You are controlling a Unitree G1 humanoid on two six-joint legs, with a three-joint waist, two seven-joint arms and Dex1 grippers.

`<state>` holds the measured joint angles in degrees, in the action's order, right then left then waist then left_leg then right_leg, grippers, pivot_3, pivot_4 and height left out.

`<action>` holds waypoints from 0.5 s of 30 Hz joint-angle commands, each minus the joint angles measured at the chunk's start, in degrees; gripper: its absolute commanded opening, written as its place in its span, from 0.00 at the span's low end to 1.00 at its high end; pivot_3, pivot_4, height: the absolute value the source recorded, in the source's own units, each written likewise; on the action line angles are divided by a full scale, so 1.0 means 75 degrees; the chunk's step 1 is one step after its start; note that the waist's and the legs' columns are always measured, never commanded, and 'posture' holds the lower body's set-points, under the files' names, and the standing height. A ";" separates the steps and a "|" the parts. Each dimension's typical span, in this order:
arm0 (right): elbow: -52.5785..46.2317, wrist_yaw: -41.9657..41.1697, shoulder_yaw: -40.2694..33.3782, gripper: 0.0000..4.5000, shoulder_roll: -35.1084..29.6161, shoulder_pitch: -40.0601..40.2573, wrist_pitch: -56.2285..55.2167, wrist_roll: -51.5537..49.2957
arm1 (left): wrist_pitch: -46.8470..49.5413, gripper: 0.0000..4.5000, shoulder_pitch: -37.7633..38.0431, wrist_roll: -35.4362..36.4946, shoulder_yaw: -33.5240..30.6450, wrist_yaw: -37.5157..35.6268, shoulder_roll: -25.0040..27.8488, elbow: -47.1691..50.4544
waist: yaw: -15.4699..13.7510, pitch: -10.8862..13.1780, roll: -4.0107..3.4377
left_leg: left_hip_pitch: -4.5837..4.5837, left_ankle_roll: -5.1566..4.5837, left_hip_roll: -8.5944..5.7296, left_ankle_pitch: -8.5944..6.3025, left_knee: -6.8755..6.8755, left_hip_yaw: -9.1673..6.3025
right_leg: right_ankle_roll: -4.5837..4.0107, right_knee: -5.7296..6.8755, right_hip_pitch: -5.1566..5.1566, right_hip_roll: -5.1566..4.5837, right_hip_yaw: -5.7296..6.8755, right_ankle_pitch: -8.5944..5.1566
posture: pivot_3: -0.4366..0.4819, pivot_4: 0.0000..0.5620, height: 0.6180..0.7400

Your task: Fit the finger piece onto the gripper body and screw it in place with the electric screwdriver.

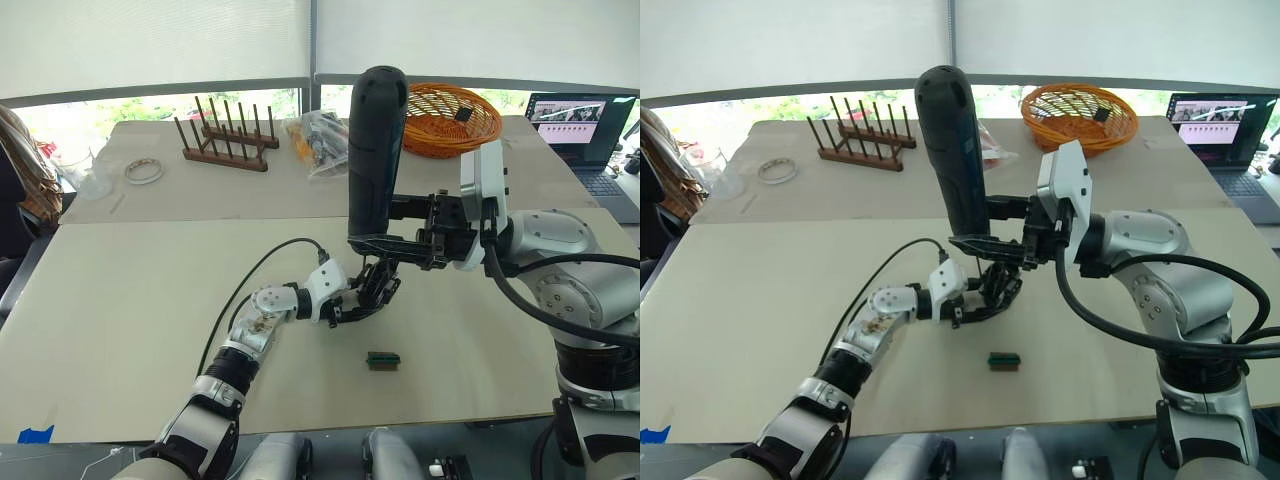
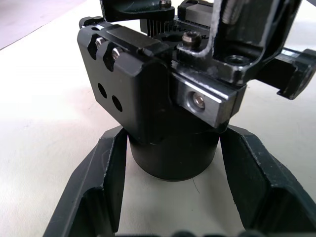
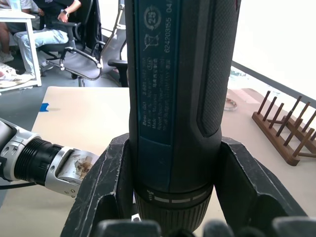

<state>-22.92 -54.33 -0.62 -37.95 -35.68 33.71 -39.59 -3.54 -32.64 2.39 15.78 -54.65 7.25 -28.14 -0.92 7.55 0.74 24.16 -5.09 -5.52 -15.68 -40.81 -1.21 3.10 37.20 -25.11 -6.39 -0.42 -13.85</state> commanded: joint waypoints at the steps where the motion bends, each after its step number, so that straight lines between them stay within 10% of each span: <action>1: -0.0149 -0.0048 -0.0274 0.42 -0.0042 -0.0125 -0.0163 -0.0116 | -0.0031 0.51 -0.0087 0.0110 0.0010 -0.0032 -0.0060 0.0169 | -0.0001 0.0000 0.0000 | 0.0000 0.0000 0.0000 0.0000 0.0000 0.0000 | 0.0000 0.0000 0.0000 0.0001 0.0000 0.0000 | 0.48 0.27 1.00; 15: -0.0056 -0.0302 -0.0185 0.42 -0.0041 0.0071 -0.0369 0.0198 | -0.0001 0.51 -0.0080 0.0139 0.0003 -0.0050 -0.0059 0.0232 | 0.0000 0.0000 0.0000 | 0.0000 0.0000 0.0000 0.0000 0.0000 0.0000 | 0.0000 0.0000 0.0000 0.0000 0.0000 0.0000 | 0.48 0.27 1.00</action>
<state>-21.95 -56.29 -0.58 -37.95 -34.65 32.96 -37.70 -3.48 -32.64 2.42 15.77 -54.65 7.23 -28.13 -0.92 7.55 0.74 24.16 -5.09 -5.52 -15.68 -40.81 -1.21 3.10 37.20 -25.11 -6.39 -0.42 -13.85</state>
